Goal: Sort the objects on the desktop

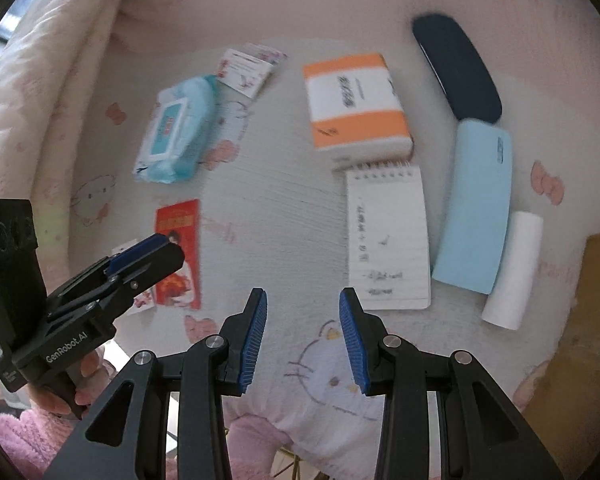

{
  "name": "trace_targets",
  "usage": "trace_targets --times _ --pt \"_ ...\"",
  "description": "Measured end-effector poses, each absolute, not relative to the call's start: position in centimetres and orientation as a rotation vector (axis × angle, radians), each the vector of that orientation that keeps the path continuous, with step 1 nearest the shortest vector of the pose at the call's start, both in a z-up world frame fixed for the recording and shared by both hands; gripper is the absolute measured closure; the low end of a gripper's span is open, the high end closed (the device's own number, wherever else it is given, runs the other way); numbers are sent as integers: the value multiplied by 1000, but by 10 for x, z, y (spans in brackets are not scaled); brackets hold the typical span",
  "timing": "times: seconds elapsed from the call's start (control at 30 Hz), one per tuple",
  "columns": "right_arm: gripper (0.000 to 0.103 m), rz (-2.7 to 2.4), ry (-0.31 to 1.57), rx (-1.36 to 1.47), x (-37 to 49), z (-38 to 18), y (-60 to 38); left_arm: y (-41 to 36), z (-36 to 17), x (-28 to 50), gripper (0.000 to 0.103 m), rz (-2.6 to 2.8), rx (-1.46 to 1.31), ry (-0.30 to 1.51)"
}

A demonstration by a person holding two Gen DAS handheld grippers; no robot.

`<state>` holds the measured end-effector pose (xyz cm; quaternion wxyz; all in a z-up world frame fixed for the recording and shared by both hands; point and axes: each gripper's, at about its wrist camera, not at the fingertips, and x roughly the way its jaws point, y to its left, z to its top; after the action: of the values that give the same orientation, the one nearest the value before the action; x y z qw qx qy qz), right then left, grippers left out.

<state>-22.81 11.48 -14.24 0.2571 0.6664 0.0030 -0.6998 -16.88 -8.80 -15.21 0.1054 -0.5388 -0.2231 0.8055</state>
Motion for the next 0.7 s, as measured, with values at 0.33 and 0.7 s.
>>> trace_targets --times 0.33,0.7 --pt "68 -1951 -56 1860 -259 -194 145 -57 -200 -189 56 2338 -1644 -640" --pt "68 -1976 -118 1869 -258 -228 169 -18 -229 -195 57 2218 -1650 -699"
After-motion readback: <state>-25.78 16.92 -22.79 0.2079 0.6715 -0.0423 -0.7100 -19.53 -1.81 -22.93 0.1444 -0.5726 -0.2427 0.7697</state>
